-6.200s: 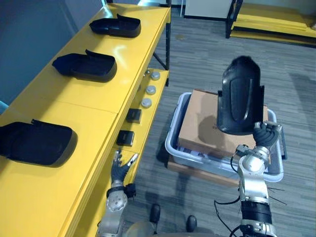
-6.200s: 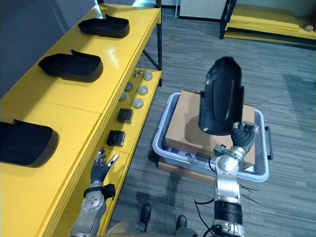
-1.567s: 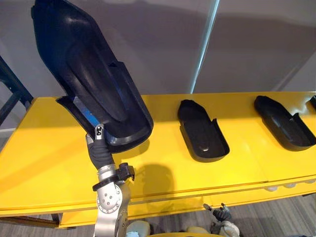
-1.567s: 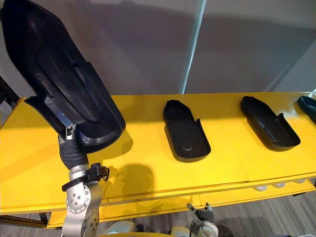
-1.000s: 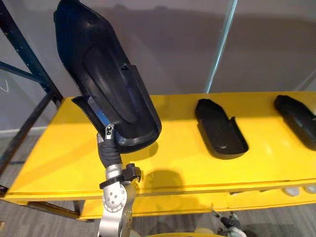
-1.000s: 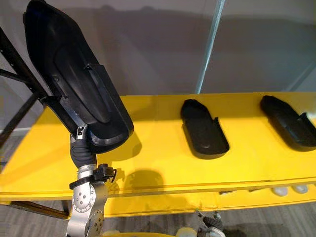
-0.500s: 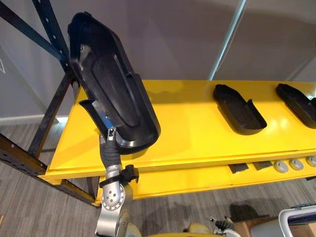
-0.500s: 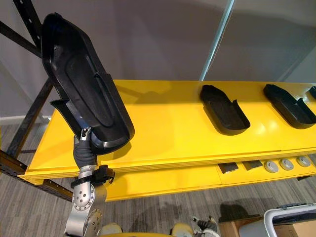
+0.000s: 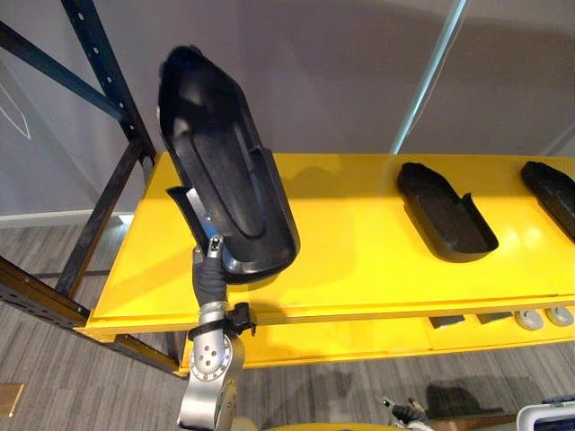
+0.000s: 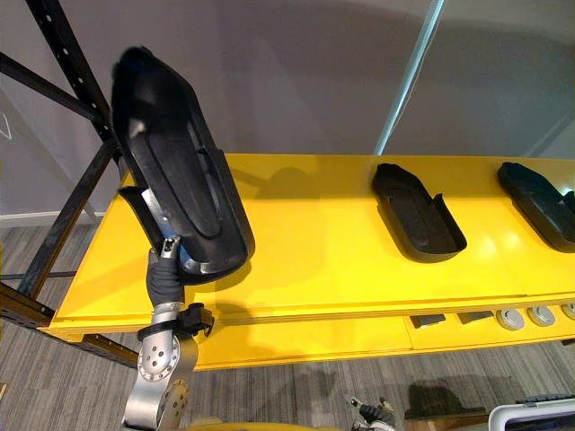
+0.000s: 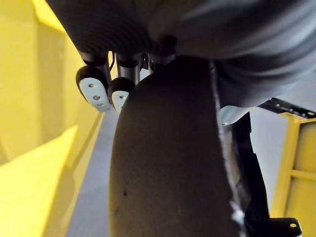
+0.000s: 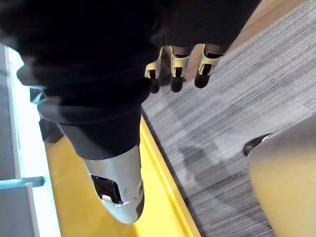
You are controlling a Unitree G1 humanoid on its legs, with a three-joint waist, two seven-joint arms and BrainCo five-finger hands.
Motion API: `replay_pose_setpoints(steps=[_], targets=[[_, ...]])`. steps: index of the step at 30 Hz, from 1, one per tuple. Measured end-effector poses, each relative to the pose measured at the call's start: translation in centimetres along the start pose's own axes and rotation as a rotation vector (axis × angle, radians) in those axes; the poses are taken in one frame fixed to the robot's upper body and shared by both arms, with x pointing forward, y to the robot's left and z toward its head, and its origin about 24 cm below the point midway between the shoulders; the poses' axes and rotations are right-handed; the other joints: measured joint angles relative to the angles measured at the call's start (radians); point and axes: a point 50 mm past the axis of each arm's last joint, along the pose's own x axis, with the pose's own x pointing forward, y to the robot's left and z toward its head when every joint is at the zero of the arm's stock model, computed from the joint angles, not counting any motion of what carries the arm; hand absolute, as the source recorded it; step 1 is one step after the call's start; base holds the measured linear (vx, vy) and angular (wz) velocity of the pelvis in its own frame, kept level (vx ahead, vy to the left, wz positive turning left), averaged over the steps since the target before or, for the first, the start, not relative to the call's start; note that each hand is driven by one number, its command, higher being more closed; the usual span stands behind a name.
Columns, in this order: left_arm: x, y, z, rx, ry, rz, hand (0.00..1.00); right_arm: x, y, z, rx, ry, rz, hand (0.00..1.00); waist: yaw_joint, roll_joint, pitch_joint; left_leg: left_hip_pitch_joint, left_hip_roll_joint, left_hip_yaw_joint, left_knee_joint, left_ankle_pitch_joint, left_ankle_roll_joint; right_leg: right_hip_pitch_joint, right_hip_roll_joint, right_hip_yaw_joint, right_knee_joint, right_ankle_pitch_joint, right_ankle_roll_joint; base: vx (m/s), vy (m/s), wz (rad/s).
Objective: Walk over and take plastic housings, then place them on the shelf
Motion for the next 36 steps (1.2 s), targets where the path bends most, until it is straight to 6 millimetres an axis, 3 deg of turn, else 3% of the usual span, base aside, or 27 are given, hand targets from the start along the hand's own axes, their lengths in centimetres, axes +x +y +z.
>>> replay_pose_setpoints(steps=[4,8,10,15,19,30,31,36], targets=[[1.2,0.9,-0.8,0.090,0.022,0.006,1.00,0.0,-0.9,-0.7,0.025,0.029,-0.029,0.00,-0.003,0.006,-0.001,0.018,-0.001,0.009,-0.044,0.024,-0.004,0.011,0.002,0.007,-0.042,0.030,0.002,-0.05,-0.003,-0.07],[2.7,2.2,-2.0,0.202,0.070,0.026,1.00,0.1,-0.9,-0.5,0.027,0.027,-0.028,0.00,-0.009,0.022,-0.005,0.046,-0.010,0.029,-0.148,0.097,0.001,0.009,0.006,0.009,-0.104,0.096,0.001,-0.11,-0.005,-0.14],[3.5,3.2,-2.5,0.271,0.093,0.049,1.00,0.1,-0.9,-0.4,0.040,0.027,-0.022,0.00,-0.030,0.026,-0.008,0.050,-0.024,0.029,-0.196,0.128,0.003,0.001,0.000,0.009,-0.124,0.099,0.001,-0.15,-0.008,-0.02],[4.6,4.9,-3.7,0.390,0.159,0.084,1.00,0.4,-1.5,0.0,0.032,0.018,-0.034,0.00,-0.048,0.049,-0.017,0.053,-0.037,0.040,-0.299,0.191,-0.002,-0.046,0.011,0.020,-0.155,0.142,0.004,-0.19,-0.016,-0.09],[5.2,6.5,-4.4,0.443,0.216,0.124,1.00,0.4,-1.8,0.1,0.028,0.018,-0.038,0.00,-0.054,0.051,-0.019,0.047,-0.039,0.046,-0.328,0.198,-0.007,-0.060,0.021,0.034,-0.180,0.157,0.009,-0.14,-0.016,-0.13],[9.1,6.3,-3.6,0.451,0.193,0.194,1.00,0.4,-2.9,-0.8,0.013,0.051,-0.056,0.00,-0.059,0.048,-0.020,0.041,-0.044,0.024,-0.321,0.207,-0.004,-0.058,0.022,0.034,-0.187,0.163,0.009,0.06,-0.004,0.00],[9.6,6.3,-3.4,0.452,0.186,0.200,0.00,0.4,-2.9,-0.7,0.014,0.049,-0.054,0.00,-0.061,0.048,-0.020,0.041,-0.045,0.023,-0.321,0.207,-0.004,-0.055,0.023,0.034,-0.187,0.162,0.008,0.11,-0.011,0.00],[11.2,6.2,-2.9,0.471,0.184,0.220,0.00,0.6,-2.1,0.1,0.014,0.034,-0.037,0.00,-0.073,0.046,-0.018,0.048,-0.045,0.020,-0.321,0.207,-0.004,-0.041,0.024,0.031,-0.193,0.162,0.007,0.11,-0.007,-0.01]])
